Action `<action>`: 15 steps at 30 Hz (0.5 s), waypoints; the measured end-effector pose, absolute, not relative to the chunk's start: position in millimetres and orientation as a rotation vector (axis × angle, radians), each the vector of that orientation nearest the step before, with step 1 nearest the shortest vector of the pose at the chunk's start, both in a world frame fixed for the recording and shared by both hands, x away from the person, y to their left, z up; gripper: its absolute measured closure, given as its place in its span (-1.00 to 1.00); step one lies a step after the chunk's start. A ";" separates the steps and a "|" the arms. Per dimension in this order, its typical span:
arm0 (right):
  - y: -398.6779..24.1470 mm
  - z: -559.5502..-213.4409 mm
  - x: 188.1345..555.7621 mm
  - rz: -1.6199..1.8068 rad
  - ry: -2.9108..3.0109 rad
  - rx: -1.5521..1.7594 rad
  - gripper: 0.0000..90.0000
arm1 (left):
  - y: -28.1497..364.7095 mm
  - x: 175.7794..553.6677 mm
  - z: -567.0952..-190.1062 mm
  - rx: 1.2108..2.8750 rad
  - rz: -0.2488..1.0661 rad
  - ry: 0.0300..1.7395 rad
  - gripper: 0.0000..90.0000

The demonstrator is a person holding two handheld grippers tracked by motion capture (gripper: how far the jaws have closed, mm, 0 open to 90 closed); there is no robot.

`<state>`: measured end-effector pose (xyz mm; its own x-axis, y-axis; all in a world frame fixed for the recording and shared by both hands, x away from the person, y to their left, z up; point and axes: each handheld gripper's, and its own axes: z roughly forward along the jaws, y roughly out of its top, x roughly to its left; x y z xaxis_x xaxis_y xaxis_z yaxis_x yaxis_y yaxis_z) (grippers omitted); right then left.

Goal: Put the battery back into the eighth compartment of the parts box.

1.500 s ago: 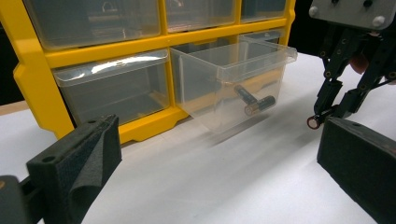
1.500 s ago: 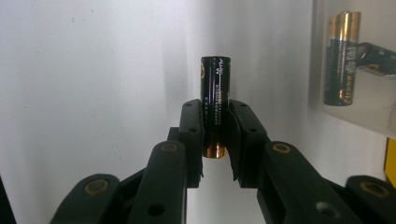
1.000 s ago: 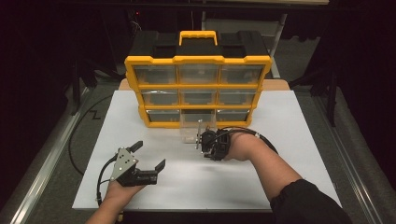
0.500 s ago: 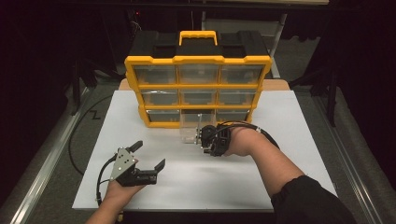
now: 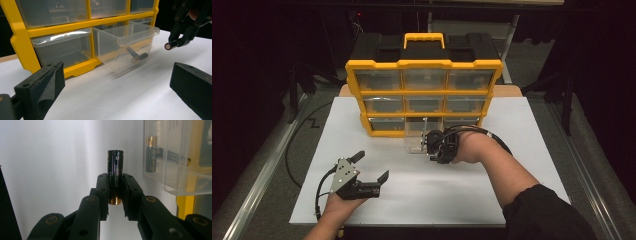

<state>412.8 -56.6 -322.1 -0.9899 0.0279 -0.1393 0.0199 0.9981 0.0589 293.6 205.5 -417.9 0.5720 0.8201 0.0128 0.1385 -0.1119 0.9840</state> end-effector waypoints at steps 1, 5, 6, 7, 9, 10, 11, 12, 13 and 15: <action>-56.3 -320.8 412.9 0.081 2.999 0.038 0.75 | 205.5 293.5 -417.8 1.603 0.707 0.826 -0.99; -55.2 -316.5 413.6 0.079 2.993 0.025 0.75 | 205.7 293.5 -417.8 1.612 0.707 0.825 -0.98; -54.9 -315.4 414.1 0.087 2.995 0.026 0.75 | 205.8 293.4 -417.7 1.613 0.707 0.825 -0.98; -54.8 -314.8 414.1 0.084 2.995 0.032 0.75 | 205.5 293.3 -417.7 1.607 0.706 0.827 -0.98; -54.2 -313.0 414.5 0.079 2.995 0.025 0.75 | 205.8 293.3 -417.6 1.608 0.706 0.827 -0.98; -53.8 -311.5 415.1 0.076 2.994 0.019 0.75 | 205.7 293.4 -417.7 1.606 0.707 0.827 -0.98; -53.6 -310.9 415.2 0.078 2.993 0.022 0.75 | 205.8 293.4 -417.7 1.608 0.705 0.828 -0.99; -53.2 -309.6 415.5 0.077 2.990 0.021 0.75 | 205.7 293.4 -417.7 1.605 0.706 0.827 -0.98; -53.0 -308.3 415.6 0.081 2.991 0.027 0.75 | 205.7 293.3 -417.6 1.607 0.705 0.827 -0.99; -52.3 -305.2 417.0 0.075 2.988 0.021 0.75 | 205.6 293.3 -417.7 1.608 0.704 0.827 -0.98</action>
<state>417.0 -52.3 -305.2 -0.9883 0.0178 -0.1513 0.0102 0.9986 0.0511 293.3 205.6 -417.7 0.5735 0.8191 0.0121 0.1419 -0.1138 0.9833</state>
